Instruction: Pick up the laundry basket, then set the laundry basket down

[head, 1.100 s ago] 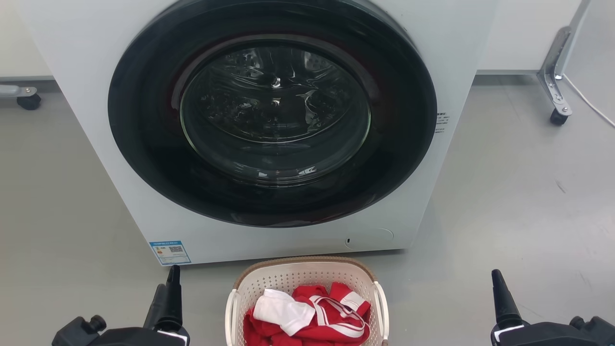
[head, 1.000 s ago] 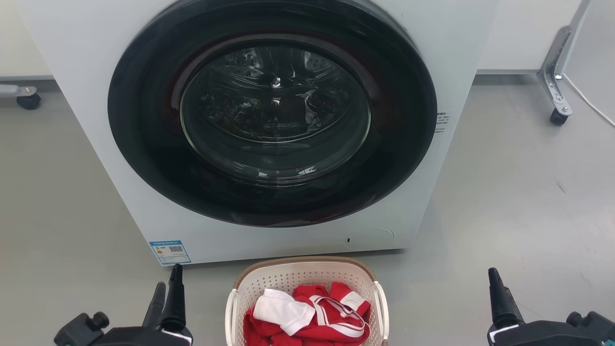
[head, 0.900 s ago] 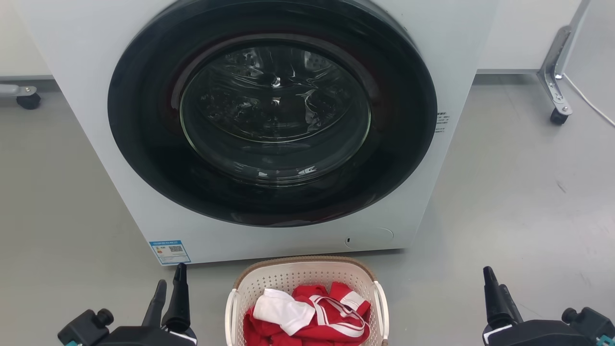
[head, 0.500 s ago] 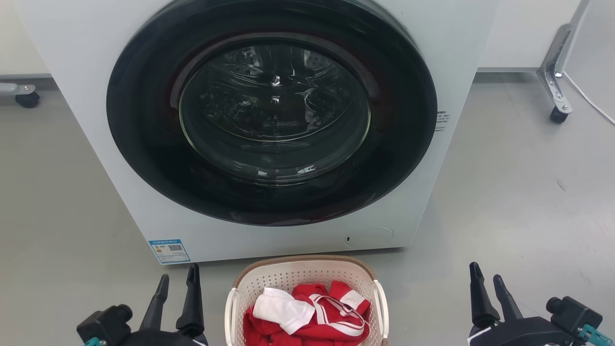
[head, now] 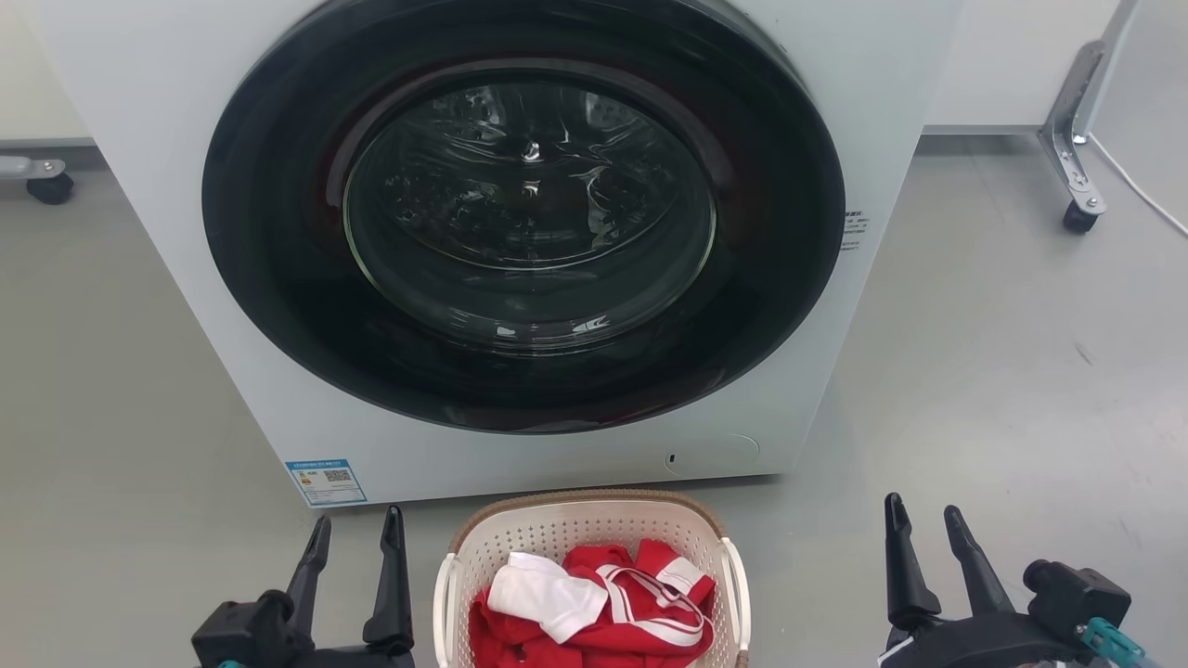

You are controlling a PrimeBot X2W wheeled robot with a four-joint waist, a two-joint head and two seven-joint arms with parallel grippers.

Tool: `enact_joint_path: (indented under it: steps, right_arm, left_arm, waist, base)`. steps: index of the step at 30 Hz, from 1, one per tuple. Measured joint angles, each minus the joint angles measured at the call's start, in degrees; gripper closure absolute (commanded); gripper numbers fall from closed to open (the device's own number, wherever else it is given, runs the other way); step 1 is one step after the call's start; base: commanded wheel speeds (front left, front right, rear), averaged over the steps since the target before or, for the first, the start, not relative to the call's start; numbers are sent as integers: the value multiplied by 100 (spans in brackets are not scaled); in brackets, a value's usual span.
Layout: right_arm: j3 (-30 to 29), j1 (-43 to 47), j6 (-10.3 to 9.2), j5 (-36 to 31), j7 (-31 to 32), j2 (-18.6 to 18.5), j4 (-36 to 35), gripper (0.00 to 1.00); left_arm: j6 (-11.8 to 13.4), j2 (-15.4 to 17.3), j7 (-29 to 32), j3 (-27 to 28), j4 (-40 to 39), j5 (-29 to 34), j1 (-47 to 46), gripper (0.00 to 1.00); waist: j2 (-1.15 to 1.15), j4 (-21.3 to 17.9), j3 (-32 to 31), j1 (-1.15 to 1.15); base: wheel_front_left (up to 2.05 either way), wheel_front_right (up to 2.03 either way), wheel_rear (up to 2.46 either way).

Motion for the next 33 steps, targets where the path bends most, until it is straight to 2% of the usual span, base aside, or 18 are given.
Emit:
enact_joint_path:
  steps: [25,33]
  right_arm:
    - [383,28,-360,-2263,-536,-36,-399,0]
    - [380,29,-378,-2343,-536,-37,-430,0]
  left_arm:
    - [356,-1,-558,-292,-454,2351,120,0]
    - [355,-7,-569,-271,-486,2391,125,0]
  waist:
    - [0,-5,66,0]
    - [0,0,80,0]
  base:
    - [0,0,0]
    - [0,0,0]
